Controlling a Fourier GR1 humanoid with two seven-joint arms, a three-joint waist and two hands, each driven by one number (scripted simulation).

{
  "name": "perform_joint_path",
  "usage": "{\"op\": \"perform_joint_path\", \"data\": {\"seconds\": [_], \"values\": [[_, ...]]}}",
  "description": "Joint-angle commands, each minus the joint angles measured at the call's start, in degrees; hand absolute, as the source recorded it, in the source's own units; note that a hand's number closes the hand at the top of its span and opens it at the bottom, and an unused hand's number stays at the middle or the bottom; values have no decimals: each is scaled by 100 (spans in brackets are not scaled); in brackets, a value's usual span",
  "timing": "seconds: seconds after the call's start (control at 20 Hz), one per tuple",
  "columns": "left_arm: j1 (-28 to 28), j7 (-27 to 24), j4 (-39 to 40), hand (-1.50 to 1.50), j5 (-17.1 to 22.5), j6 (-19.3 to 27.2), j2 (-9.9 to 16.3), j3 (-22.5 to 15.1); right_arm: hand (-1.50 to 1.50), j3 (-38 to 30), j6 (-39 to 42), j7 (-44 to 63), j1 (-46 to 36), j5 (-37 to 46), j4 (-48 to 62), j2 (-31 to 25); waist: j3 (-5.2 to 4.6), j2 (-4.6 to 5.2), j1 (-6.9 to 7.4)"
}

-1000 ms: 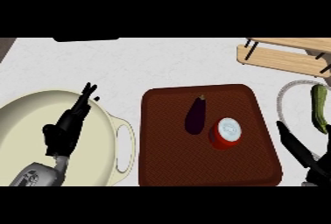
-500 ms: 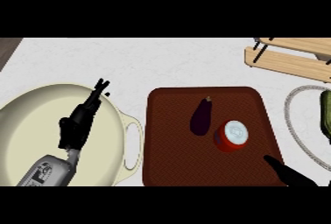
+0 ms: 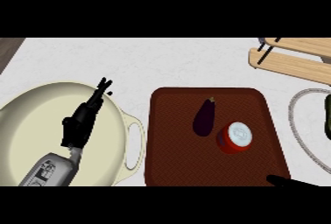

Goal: Pick the can from the tray and place it in the tiered shelf

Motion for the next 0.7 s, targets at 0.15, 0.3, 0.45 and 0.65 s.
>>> {"op": "perform_joint_path", "data": {"seconds": [0.15, 0.3, 0.45, 0.65], "values": [[-315, -26, 361, 0, -11, -193, -72, 101, -150, 588, 1579, 2431, -1058, 332, -389, -706, -2, 34, 68], [101, -190, 161, 0, -171, -64, -97, 6, -150, 736, 1920, 3250, -1472, 323, -634, -614, 7, -7, 69], [9, -122, 121, 0, -153, -95, -159, 100, -150, 830, 2084, 3454, -2058, 283, -318, -378, 16, -8, 52], [21, -24, 112, 0, -129, -175, -141, 165, -150, 1382, 2048, 3664, -2294, 1090, -140, 207, 12, -24, 28]]}}
